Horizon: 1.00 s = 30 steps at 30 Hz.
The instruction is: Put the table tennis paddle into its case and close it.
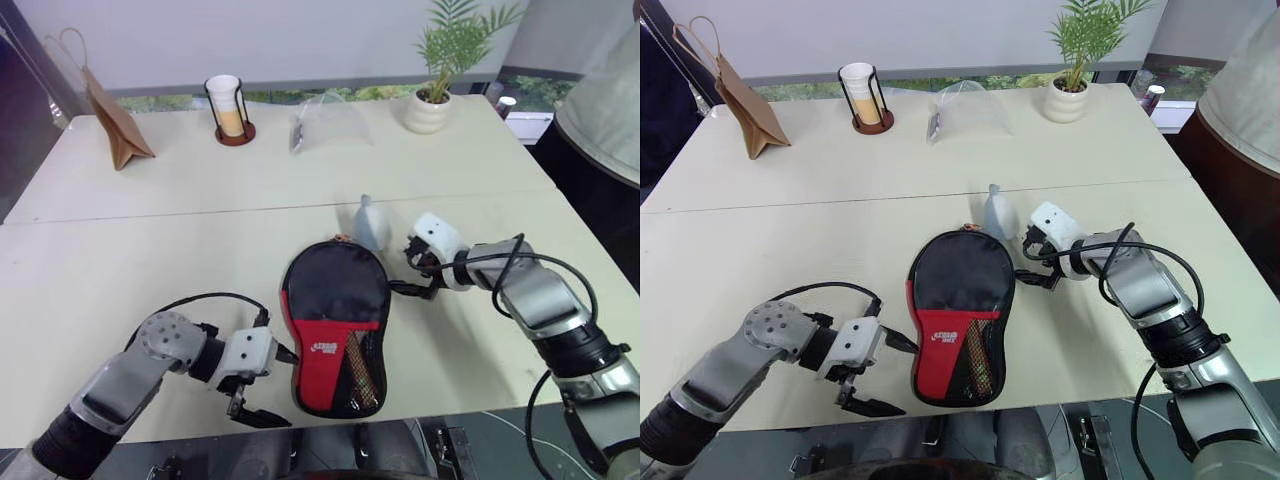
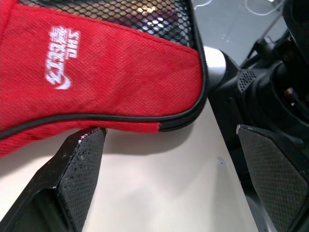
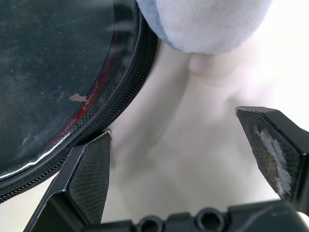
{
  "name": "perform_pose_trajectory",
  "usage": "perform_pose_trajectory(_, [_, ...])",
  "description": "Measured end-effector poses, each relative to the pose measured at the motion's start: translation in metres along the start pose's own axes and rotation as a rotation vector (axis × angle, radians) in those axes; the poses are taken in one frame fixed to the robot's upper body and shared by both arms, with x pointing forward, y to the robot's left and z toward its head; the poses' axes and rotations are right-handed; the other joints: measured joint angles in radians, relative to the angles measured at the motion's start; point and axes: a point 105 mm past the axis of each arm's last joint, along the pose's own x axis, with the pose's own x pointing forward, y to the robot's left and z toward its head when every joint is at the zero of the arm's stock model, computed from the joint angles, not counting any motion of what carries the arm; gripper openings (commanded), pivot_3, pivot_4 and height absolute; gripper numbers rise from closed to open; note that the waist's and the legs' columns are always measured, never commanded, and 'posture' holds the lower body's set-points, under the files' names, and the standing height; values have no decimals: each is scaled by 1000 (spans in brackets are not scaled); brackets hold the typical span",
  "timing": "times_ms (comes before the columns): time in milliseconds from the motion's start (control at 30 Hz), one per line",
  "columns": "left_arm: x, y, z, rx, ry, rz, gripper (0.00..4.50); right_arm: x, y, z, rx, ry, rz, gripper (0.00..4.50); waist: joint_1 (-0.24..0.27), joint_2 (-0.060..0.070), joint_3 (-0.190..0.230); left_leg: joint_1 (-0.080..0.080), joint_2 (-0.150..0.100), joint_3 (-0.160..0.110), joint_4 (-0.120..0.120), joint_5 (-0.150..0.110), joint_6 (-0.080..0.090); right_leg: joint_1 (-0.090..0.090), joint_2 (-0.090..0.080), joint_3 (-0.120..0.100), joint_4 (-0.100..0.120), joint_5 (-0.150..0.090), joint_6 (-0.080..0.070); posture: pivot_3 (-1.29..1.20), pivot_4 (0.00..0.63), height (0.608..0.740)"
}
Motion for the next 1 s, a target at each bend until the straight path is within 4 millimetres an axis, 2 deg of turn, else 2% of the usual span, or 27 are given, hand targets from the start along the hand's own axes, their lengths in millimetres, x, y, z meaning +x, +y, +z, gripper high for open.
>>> perform_pose_trajectory(400, [-2, -3, 1, -16, 2, 33, 4451, 20, 2, 20, -85, -25, 35, 4500, 0, 0, 0, 3, 0, 0, -2, 0, 0, -1, 1, 1, 0, 0, -1, 0, 150, 740])
perform_pose_trajectory(500, [-14, -5, -4, -28, 45, 33, 4451, 19, 2, 18, -115, -20, 33, 4500, 2, 0, 0, 5, 0, 1, -3, -1, -2, 0, 1, 1, 0, -1, -2, 0, 150, 740])
perform_pose_trajectory(633, [-46, -4, -9, -59, 108, 40, 4451, 7, -2, 8, -139, -1, 17, 4500, 17, 2, 1, 6, -1, 1, -3, -1, -3, 0, 0, 1, -1, -2, -3, 0, 150, 740])
perform_pose_trajectory(733, [-64, 15, 10, -87, 14, 87, 4451, -4, -7, -3, -131, 25, -2, 4500, 38, 4, 2, 6, -2, 0, -1, -2, -3, 3, -1, 1, -2, -2, -2, 0, 150, 740])
perform_pose_trajectory(833, [-77, 43, 42, -44, -111, 151, 4451, -14, -12, -12, -92, 39, -18, 4500, 48, 3, 3, 6, -3, 0, 0, -2, -3, 3, -1, 1, -2, -2, -2, 0, 150, 740])
perform_pose_trajectory(933, [-74, 65, 64, -3, -208, 182, 4451, -21, -20, -12, -49, 31, -42, 4500, 49, 3, 4, 5, -2, 2, -1, 0, 0, 3, -1, 1, -1, -2, -1, 0, 150, 740])
perform_pose_trajectory(1000, [-61, 79, 74, 24, -249, 184, 4451, -26, -28, -2, -36, 5, -68, 4500, 49, 3, 5, 5, -2, 2, -1, 0, 0, 4, -1, 2, 0, 0, 2, 0, 150, 740])
